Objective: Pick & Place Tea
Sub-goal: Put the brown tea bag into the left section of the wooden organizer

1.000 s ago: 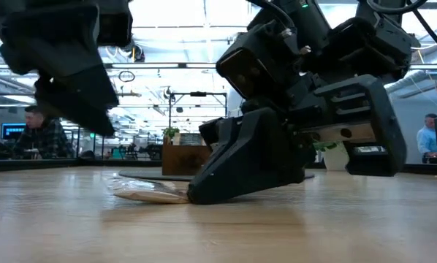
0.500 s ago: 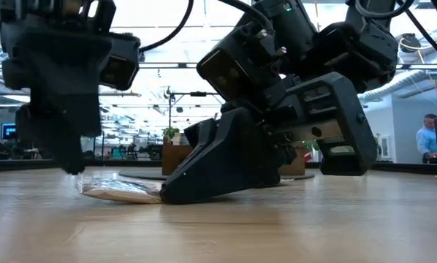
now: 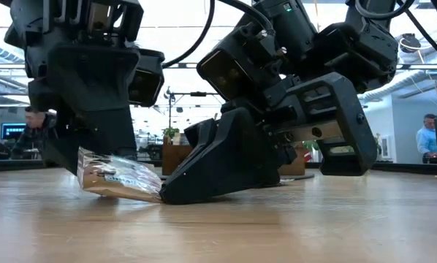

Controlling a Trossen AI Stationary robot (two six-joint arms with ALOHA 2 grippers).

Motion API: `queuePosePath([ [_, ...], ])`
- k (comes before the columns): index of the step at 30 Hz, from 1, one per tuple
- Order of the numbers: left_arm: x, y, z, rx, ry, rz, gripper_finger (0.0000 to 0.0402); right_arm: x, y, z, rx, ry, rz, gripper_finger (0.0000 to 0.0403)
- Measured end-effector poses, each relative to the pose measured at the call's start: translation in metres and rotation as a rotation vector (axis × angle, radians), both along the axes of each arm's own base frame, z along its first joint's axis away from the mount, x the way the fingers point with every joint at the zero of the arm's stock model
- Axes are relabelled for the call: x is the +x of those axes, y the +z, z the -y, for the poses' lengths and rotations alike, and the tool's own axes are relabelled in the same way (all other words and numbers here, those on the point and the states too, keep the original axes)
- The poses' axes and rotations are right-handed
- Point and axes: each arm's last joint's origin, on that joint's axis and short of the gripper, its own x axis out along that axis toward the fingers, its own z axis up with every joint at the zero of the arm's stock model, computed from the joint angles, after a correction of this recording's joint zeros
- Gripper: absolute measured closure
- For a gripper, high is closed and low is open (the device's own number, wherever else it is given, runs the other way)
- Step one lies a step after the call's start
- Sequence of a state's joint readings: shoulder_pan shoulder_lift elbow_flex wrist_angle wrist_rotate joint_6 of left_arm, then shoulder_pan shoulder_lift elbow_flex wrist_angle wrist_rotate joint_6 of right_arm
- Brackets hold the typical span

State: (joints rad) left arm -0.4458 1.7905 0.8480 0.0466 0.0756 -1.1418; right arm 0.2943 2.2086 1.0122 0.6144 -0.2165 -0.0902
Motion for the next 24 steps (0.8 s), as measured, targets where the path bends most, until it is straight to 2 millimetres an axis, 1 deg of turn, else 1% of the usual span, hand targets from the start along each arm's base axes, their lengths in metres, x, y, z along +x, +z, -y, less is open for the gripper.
queuePosePath([
  [3, -0.001, -0.001, 0.001, 0.013, -0.02, 0.0, 0.0152, 0.0, 0.0, 0.0, -0.001, 0.0, -0.003, 0.0403],
  [6, -0.002, -0.001, 0.001, 0.029, -0.044, 0.005, 0.0186, 0.0, 0.0, 0.0, -0.001, 0.0, -0.004, 0.0403],
  [9, -0.001, -0.001, 0.001, 0.066, -0.072, 0.027, 0.0241, 0.0, 0.0, 0.0, -0.001, 0.0, -0.004, 0.0403],
  [15, 0.0, -0.001, 0.002, 0.161, -0.158, 0.103, 0.0374, 0.0, 0.0, 0.0, -0.004, 0.002, -0.002, 0.0403],
  [16, 0.001, 0.0, 0.002, 0.167, -0.17, 0.117, 0.0386, 0.0, 0.0, 0.0, -0.008, 0.005, 0.0, 0.0403],
  [18, 0.0, 0.002, 0.004, 0.18, -0.197, 0.138, 0.0389, 0.0, 0.0, 0.0, -0.017, 0.013, 0.01, 0.0403],
  [20, 0.002, 0.005, 0.005, 0.195, -0.223, 0.157, 0.0385, 0.0, 0.006, -0.001, -0.015, 0.016, 0.025, 0.0403],
  [24, 0.001, 0.012, 0.01, 0.217, -0.265, 0.192, 0.0392, -0.003, 0.031, -0.009, -0.009, 0.03, 0.061, 0.0401],
])
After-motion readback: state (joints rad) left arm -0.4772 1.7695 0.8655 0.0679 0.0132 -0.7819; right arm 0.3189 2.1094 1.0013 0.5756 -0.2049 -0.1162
